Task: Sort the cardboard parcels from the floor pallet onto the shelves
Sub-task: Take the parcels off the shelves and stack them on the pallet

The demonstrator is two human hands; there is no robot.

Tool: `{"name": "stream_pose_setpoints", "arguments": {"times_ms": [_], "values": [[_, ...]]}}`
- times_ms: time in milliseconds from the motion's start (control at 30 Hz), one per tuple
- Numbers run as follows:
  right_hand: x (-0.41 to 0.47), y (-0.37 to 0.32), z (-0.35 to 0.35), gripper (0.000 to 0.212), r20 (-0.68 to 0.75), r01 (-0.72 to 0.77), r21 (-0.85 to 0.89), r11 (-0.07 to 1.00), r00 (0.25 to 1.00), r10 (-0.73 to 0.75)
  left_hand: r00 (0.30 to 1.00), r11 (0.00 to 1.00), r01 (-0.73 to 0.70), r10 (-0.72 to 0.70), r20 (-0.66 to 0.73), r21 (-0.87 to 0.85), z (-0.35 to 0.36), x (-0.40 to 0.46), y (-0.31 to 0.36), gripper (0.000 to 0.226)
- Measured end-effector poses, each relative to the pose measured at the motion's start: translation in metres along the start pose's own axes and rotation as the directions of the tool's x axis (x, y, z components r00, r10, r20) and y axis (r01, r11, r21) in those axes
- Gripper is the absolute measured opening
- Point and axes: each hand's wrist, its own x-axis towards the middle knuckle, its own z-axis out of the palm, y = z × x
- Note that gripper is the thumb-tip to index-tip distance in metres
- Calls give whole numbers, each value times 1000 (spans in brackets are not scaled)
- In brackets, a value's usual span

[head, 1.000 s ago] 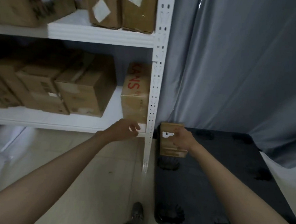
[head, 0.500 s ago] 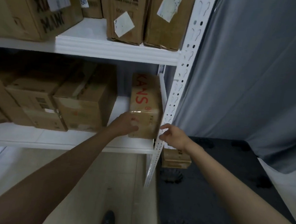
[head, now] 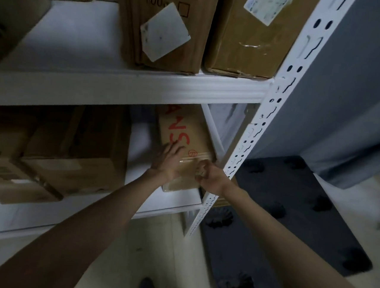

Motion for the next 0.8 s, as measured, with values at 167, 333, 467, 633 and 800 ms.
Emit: {"name": "stream_pose_setpoints", "arguments": {"times_ms": [167, 333, 467, 633, 800], "values": [[16, 3, -5, 56, -23, -52, -27, 998, 998, 51, 996, 986, -79, 71, 57, 147, 0, 22, -20, 92], [28, 5, -4, 66, -8, -85, -29, 996, 996, 85, 993, 988, -113, 110, 33, 104, -10, 23, -51, 87], [42, 1, 0, 55, -50, -113, 55, 992, 992, 115, 998, 999, -52, 52, 25, -18, -20, 18, -74, 81], [64, -4, 6, 38, -50, -130, 245, 961, 988, 147, 994, 919, 110, -93, 64, -379, -25, 17, -64, 83], [56, -5, 14, 54, -40, -116, 317, 941, 990, 136, 985, 858, 162, -170, 27, -487, -14, 13, -55, 81]]}}
